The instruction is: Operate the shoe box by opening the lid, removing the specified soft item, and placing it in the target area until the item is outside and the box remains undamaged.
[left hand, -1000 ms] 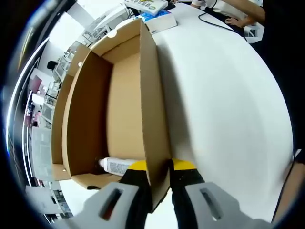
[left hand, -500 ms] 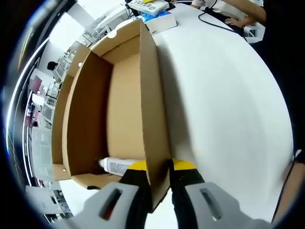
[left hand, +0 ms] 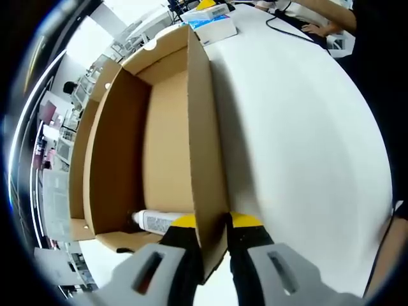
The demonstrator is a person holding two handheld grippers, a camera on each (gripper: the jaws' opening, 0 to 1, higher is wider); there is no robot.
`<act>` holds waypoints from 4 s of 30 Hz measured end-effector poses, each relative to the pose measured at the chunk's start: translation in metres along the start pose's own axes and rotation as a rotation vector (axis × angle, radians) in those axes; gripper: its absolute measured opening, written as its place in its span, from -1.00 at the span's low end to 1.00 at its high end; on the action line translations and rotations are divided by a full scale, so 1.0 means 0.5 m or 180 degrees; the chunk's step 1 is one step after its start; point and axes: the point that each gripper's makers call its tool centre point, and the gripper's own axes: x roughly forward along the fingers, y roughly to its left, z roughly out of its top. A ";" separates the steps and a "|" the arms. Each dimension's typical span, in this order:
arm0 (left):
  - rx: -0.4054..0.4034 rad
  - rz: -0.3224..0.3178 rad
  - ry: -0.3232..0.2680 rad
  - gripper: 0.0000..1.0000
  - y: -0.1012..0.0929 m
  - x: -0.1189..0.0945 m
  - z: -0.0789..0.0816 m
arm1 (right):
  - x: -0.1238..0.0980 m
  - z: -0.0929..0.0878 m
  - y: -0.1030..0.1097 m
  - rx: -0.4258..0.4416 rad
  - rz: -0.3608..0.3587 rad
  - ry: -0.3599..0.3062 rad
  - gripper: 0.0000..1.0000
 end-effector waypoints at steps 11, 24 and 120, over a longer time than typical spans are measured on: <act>0.0005 0.0012 0.0114 -0.73 0.000 0.003 -0.004 | -0.057 0.093 0.028 -0.0189 0.1028 -0.0348 0.69; 0.0011 0.0038 0.0248 -0.71 0.004 0.005 -0.020 | -0.038 0.019 0.058 -0.0766 0.1789 -0.0065 0.99; 0.0032 0.0027 0.0030 -0.70 0.000 -0.001 -0.005 | -0.039 0.248 0.356 -0.1987 0.1694 -0.0869 0.29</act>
